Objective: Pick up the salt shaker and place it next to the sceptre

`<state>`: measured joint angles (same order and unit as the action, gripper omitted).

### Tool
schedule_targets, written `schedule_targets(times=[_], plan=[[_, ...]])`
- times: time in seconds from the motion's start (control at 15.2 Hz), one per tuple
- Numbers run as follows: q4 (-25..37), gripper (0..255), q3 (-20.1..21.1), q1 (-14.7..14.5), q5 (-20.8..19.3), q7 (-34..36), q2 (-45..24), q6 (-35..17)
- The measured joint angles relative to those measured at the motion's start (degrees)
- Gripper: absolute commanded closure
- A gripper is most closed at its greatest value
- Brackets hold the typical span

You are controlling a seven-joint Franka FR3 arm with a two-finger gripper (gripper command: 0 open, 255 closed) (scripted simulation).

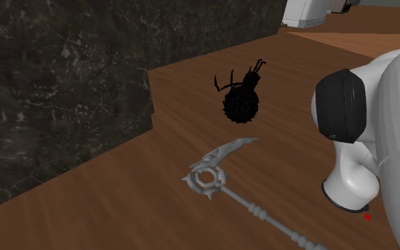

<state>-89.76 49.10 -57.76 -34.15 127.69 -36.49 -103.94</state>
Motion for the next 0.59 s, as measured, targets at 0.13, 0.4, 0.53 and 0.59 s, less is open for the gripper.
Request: schedule_targets(times=[0.13,0.4,0.53,0.59], plan=[[2.0,0,0.6,-0.5,0.9,-0.4,0.8,2.5],[3.5,0,0.8,-0.8,1.2,-0.9,1.0,4.0],[3.6,0,0.8,-0.8,1.2,-0.9,1.0,4.0],[3.6,0,0.8,-0.8,1.2,-0.9,1.0,4.1]])
